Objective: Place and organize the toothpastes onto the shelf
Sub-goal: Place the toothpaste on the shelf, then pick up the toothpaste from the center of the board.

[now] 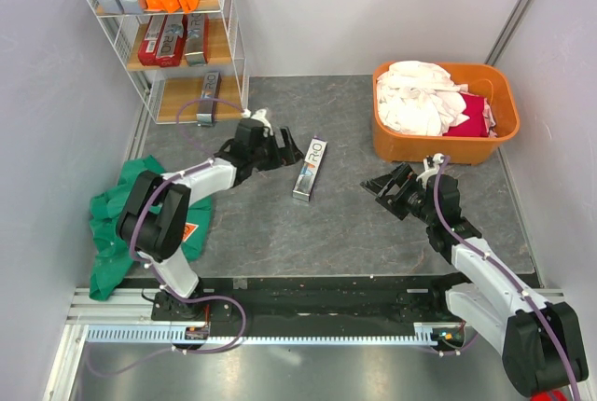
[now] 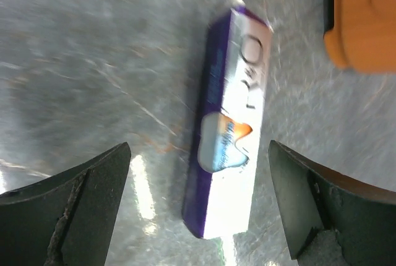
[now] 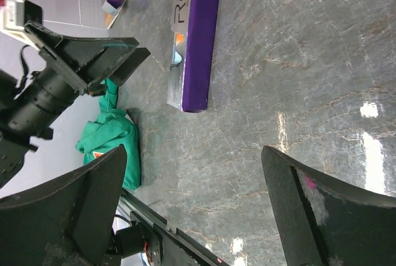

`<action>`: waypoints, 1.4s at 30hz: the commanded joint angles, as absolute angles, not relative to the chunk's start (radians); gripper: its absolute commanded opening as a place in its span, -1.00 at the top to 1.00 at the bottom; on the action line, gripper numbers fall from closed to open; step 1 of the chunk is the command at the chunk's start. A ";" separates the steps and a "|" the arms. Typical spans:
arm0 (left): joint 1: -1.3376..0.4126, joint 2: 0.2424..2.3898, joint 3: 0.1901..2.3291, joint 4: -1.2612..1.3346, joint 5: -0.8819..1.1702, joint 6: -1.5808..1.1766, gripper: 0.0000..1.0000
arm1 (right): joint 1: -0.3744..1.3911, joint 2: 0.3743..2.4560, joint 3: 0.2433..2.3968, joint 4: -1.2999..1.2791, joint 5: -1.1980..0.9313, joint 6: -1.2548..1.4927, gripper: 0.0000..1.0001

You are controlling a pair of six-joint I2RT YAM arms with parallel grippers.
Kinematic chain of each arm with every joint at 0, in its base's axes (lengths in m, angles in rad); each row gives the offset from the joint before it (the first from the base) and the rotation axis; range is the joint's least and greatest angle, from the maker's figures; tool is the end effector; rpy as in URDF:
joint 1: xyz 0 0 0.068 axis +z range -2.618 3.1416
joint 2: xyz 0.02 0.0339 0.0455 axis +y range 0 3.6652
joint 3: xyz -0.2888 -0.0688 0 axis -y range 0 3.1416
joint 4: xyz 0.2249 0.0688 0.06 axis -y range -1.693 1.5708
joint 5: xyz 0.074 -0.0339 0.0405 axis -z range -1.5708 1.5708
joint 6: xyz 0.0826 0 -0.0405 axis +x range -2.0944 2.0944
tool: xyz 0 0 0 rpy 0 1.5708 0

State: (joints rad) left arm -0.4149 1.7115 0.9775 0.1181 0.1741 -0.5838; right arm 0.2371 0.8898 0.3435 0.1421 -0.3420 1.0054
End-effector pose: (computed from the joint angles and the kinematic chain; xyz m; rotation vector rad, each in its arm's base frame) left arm 0.3552 -0.1721 0.2036 -0.0896 2.2762 -0.7381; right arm 0.1890 0.0742 0.2126 0.5710 2.0576 1.1128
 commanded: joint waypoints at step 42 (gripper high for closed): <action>-0.779 1.894 1.160 -0.160 -0.293 -0.333 -0.08 | 0.233 0.920 0.360 0.178 -0.367 0.992 -0.96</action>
